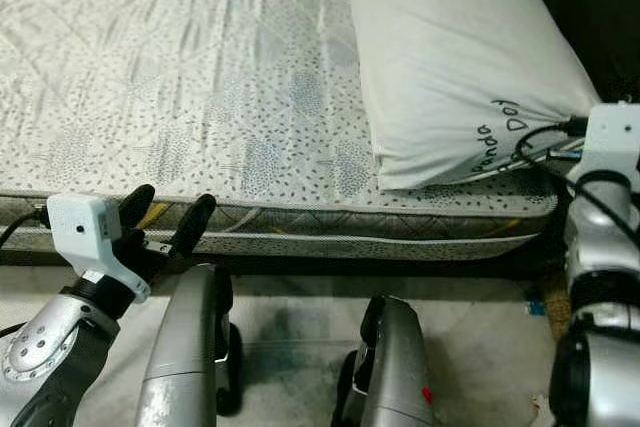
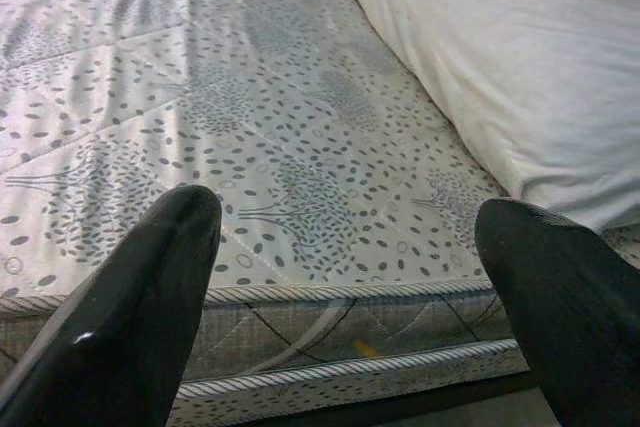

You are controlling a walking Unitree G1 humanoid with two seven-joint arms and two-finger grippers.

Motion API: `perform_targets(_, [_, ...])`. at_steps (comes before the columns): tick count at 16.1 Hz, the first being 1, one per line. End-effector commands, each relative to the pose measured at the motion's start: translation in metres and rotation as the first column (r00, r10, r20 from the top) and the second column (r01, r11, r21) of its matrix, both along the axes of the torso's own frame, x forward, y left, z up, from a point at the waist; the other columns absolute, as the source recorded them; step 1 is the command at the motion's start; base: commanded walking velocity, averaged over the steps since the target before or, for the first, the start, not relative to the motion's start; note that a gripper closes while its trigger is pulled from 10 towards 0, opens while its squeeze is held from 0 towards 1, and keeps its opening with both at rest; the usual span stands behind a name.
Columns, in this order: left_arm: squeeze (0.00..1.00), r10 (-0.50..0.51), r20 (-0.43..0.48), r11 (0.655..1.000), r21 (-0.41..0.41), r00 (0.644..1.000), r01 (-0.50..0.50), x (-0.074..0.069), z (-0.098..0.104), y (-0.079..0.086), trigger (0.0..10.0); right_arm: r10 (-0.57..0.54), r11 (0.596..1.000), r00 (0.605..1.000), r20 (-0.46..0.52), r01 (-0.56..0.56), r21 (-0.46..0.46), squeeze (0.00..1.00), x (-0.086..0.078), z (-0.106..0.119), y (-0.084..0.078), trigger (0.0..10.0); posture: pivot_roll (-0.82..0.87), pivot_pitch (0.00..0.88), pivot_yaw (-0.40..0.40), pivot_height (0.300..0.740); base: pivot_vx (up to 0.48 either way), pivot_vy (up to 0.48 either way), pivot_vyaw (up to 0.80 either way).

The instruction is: Clean up the room

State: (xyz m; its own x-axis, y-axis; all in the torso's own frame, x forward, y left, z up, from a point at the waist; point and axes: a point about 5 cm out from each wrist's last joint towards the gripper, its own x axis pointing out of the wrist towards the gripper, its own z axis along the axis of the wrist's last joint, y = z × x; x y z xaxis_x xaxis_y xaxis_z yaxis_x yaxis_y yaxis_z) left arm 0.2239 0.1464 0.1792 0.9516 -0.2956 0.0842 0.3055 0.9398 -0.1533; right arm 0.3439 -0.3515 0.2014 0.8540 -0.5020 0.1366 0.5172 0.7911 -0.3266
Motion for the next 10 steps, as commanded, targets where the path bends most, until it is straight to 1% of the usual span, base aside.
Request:
perform_targets(1, [0.0,-0.009,-0.011,1.0,0.005,1.0,0.009,-0.001,-0.004,0.0,10.0,-0.084,0.996,0.996,0.028,0.083,0.016,0.0,-0.02,-0.003,-0.021,0.0,0.09,0.217,-0.06,0.561,0.0,0.0,0.0])
perform_targets(2, [0.0,-0.011,-0.01,1.0,0.006,1.0,0.011,-0.001,-0.004,0.0,10.0,-0.085,0.996,0.996,0.024,0.085,0.009,0.0,-0.024,-0.005,-0.022,0.0,0.09,0.217,-0.059,0.561,0.0,0.0,0.0])
perform_targets(4, [0.0,-0.016,-0.008,1.0,0.006,1.0,0.016,0.002,-0.004,0.0,10.0,-0.095,0.995,0.995,0.019,0.095,-0.014,0.0,-0.043,-0.016,-0.023,0.0,0.07,0.217,-0.054,0.561,0.0,0.0,0.0])
perform_targets(5, [0.0,-0.023,-0.007,1.0,0.004,1.0,0.023,0.002,-0.004,-0.001,10.0,-0.093,0.996,0.996,0.001,0.093,-0.019,0.0,-0.054,-0.024,-0.021,0.0,0.06,0.217,-0.049,0.561,0.0,0.0,0.0])
perform_targets(7, [0.0,-0.035,-0.006,0.999,0.001,0.999,0.035,0.004,-0.005,-0.004,10.0,-0.085,0.996,0.996,-0.028,0.085,-0.016,0.0,-0.063,-0.034,-0.016,0.0,0.06,0.215,-0.043,0.561,0.0,0.0,0.0])
perform_targets(10, [0.0,-0.046,0.0,0.999,0.006,0.999,0.046,0.008,-0.005,-0.004,10.0,-0.079,0.997,0.996,-0.05,0.079,-0.007,0.0,-0.07,-0.036,-0.007,0.0,0.05,0.209,-0.038,0.561,0.0,0.0,0.0])
